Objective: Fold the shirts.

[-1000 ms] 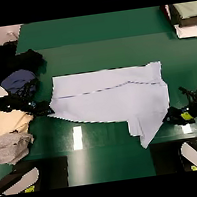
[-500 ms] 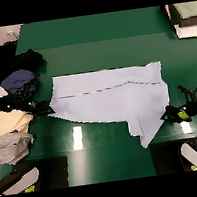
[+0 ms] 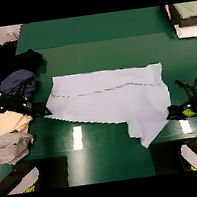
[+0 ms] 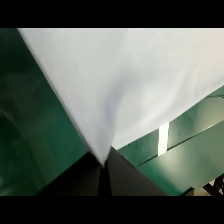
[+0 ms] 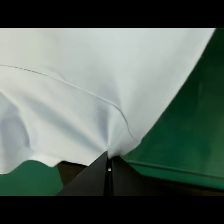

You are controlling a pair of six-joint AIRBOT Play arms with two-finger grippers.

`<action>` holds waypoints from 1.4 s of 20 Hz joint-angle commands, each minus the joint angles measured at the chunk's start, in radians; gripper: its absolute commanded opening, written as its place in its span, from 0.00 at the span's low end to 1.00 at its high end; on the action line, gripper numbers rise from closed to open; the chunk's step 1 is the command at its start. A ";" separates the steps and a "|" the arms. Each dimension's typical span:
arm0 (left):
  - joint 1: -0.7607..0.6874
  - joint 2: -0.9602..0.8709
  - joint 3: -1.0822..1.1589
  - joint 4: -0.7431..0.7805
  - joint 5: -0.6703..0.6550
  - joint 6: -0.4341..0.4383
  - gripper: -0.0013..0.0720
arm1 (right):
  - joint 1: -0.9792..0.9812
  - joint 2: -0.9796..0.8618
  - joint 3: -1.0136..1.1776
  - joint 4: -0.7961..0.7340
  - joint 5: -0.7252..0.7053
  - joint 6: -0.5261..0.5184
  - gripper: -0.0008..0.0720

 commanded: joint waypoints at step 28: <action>0.000 -0.129 0.009 -0.026 0.544 -0.161 0.92 | 0.243 -0.700 0.788 0.017 -0.371 0.003 0.17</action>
